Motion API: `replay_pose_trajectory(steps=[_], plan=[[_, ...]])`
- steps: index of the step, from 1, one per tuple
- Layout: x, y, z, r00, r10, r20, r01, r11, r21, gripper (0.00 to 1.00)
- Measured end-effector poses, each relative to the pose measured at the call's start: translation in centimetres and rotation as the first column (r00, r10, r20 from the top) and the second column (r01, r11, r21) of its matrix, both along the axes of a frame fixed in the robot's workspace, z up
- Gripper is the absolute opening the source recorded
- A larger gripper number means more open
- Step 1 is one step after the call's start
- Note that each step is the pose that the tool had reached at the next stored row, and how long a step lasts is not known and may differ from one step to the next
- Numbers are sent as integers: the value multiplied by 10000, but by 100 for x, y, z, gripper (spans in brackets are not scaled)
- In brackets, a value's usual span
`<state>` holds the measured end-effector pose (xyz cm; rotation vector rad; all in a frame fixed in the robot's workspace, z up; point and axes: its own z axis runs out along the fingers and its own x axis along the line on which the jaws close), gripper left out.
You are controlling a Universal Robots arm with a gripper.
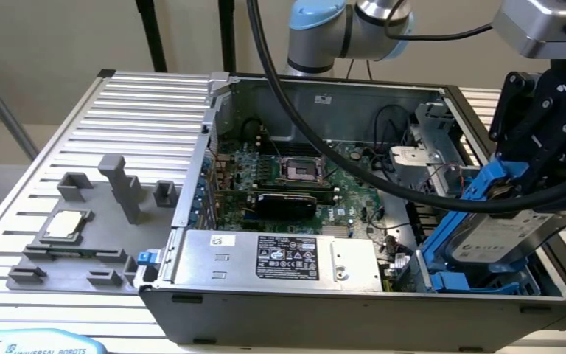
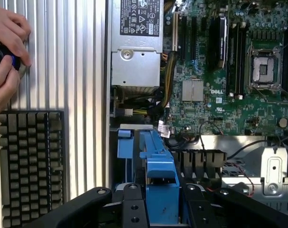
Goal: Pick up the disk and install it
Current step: 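Insert the disk into the insertion slot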
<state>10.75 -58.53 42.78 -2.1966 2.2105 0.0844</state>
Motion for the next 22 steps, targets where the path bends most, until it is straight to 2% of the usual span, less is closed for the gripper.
replay_pose_trajectory(steps=[13, 22], plan=[[1, -1, -66, 10000, -1, -2, 1, 10000, 0, 33], [8, -6, -134, 10000, 22, -36, -22, 10000, 0, 33]])
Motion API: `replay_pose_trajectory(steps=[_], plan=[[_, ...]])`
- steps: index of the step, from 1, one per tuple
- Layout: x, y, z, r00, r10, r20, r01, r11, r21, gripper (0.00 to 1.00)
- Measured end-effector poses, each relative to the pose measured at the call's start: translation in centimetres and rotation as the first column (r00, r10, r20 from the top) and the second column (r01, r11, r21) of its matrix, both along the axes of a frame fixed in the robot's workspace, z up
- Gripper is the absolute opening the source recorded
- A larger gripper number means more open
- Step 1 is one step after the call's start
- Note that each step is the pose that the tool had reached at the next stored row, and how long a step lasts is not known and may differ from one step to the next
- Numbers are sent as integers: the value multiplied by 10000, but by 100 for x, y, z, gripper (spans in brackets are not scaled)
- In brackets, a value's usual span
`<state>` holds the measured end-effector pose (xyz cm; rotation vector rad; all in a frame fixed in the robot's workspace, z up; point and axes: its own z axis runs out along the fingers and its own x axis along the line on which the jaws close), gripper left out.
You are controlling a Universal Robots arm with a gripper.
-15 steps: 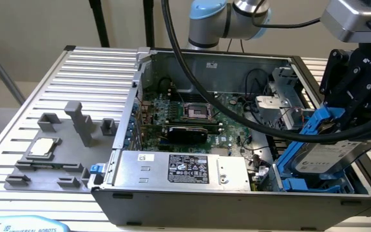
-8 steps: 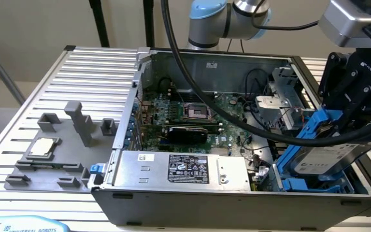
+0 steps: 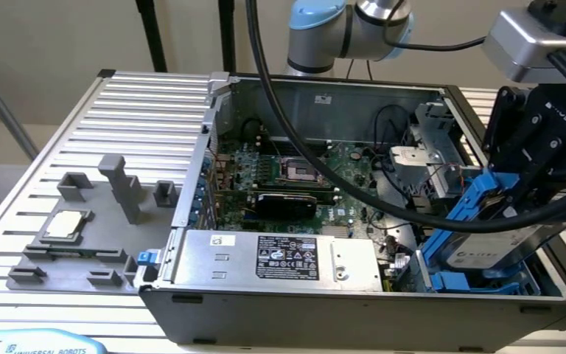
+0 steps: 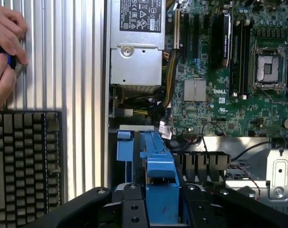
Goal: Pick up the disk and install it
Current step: 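Insert the disk into the insertion slot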
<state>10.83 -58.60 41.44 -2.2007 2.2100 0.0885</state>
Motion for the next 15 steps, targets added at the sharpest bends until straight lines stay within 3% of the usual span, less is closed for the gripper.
replay_pose_trajectory(steps=[15], plan=[[0, -3, -221, 9999, 119, -23, -119, 9999, -1, 33]])
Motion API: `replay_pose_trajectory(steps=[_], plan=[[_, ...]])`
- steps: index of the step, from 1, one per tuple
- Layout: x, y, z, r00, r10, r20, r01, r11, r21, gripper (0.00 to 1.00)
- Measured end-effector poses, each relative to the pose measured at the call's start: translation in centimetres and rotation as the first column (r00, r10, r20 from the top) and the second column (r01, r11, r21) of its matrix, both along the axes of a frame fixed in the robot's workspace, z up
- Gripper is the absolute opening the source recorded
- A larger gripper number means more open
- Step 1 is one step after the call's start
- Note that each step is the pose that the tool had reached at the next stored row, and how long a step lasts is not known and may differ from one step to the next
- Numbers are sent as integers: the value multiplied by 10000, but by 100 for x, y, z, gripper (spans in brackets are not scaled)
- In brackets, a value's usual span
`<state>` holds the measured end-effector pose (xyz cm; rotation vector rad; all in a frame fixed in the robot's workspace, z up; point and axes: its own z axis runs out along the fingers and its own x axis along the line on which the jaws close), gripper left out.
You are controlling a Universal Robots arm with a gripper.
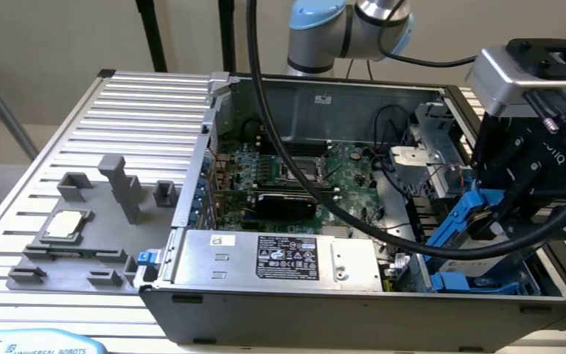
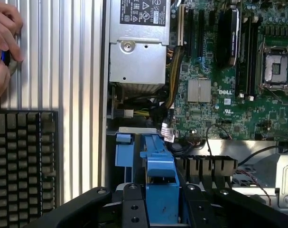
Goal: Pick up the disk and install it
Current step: 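Insert the disk into the insertion slot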
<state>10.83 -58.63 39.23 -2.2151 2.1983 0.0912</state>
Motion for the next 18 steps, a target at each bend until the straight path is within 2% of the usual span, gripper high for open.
replay_pose_trajectory(steps=[18], plan=[[-28, -8, -306, 9999, 144, 0, -144, 9999, 0, 33]])
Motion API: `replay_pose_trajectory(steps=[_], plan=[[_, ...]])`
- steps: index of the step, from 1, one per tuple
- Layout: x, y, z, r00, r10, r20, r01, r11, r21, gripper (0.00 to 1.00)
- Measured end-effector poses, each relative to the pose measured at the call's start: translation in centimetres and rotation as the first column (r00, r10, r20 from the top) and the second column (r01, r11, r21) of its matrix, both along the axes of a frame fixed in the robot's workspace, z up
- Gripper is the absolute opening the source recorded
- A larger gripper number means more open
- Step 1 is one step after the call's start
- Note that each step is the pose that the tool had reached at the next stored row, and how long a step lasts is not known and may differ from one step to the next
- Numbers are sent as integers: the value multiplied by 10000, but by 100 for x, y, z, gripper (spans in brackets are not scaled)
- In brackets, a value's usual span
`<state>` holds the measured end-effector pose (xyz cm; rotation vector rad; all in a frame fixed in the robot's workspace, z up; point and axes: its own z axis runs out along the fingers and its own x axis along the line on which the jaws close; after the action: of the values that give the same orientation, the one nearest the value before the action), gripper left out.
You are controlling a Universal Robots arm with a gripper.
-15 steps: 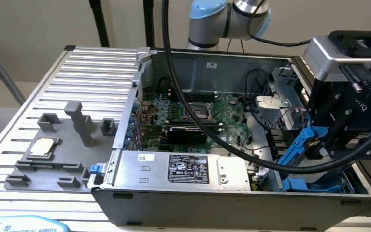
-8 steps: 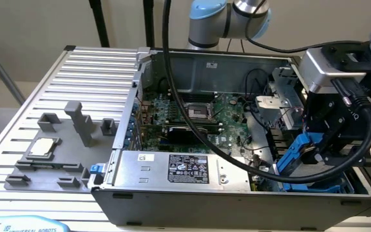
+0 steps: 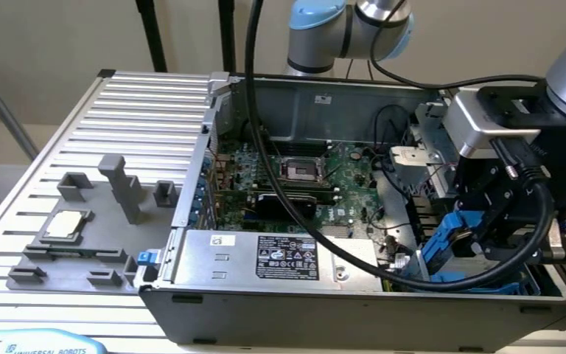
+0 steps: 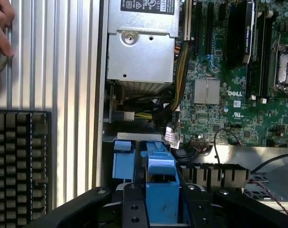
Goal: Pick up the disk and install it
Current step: 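Insert the disk into the insertion slot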
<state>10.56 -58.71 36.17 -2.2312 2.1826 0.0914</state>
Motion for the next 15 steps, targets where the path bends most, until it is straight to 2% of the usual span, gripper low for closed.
replay_pose_trajectory(steps=[5, 6, 15], plan=[[0, 0, -6, 10000, 3, -1, -3, 10000, 1, 34], [0, 0, -6, 10000, 2, 0, -2, 10000, 1, 40], [47, 0, 25, 10000, 2, 0, -2, 10000, 1, 40]])
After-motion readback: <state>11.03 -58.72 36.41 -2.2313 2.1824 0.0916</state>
